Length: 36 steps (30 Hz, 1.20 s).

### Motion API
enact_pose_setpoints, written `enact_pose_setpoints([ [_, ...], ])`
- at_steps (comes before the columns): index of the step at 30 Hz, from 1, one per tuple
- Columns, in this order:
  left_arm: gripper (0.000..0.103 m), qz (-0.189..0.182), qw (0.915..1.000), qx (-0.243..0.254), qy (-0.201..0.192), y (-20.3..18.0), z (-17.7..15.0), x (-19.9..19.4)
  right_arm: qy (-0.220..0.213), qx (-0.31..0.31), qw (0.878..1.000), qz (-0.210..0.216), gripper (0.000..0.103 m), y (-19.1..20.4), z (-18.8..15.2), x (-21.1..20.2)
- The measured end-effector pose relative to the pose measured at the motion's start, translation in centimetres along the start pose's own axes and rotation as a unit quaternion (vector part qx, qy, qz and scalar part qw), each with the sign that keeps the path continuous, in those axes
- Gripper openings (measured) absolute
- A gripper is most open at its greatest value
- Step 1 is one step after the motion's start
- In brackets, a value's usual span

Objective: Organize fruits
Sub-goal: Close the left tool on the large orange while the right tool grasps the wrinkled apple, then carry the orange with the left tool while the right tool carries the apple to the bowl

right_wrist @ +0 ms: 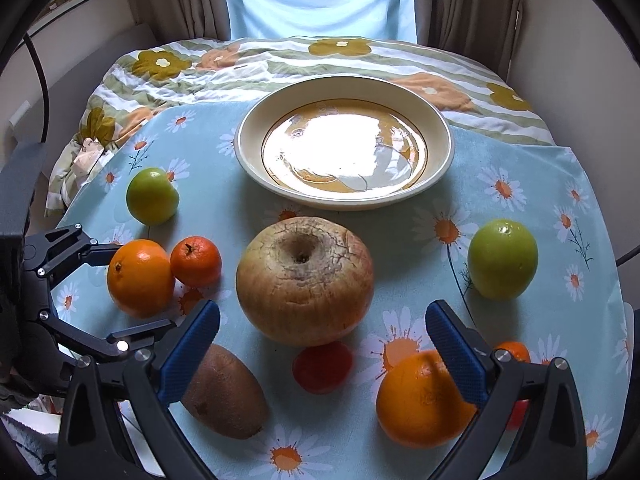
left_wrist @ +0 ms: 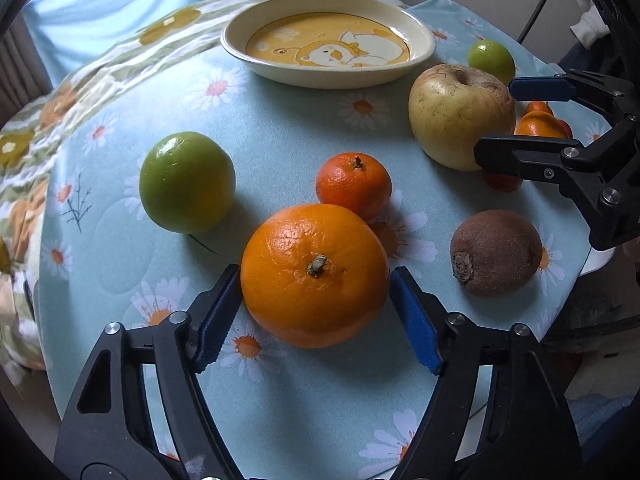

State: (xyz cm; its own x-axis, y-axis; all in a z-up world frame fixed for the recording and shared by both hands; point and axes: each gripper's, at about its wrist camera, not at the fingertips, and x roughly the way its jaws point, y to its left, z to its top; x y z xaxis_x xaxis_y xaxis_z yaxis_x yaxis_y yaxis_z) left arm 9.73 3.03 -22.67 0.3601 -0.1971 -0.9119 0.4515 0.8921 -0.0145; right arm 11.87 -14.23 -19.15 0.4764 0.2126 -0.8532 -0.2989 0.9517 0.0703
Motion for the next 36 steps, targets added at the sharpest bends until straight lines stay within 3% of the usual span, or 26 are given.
enact_pose_setpoints([
  [3,0.067,0.002,1.0000,-0.006,-0.005,0.1,0.1,0.0,0.005,-0.004,1.000,0.012,0.098,0.0,0.4,0.8],
  [14,0.066,0.010,0.9996,-0.025,-0.005,0.0,0.2,-0.2,0.019,-0.034,0.998,0.039,0.085,0.9,1.1,2.4],
  [19,0.066,0.015,0.9990,-0.042,-0.005,-0.1,-0.1,-0.3,0.030,-0.046,0.998,0.034,0.072,0.7,1.2,3.1],
  [28,0.065,0.042,0.9956,-0.081,-0.020,-1.1,-0.2,-2.0,0.025,-0.058,0.997,0.053,0.071,0.2,1.0,2.2],
  [36,0.065,0.068,0.9908,-0.107,-0.048,-3.1,1.4,-5.0,-0.003,-0.080,0.994,0.076,0.071,-1.2,1.5,-1.6],
])
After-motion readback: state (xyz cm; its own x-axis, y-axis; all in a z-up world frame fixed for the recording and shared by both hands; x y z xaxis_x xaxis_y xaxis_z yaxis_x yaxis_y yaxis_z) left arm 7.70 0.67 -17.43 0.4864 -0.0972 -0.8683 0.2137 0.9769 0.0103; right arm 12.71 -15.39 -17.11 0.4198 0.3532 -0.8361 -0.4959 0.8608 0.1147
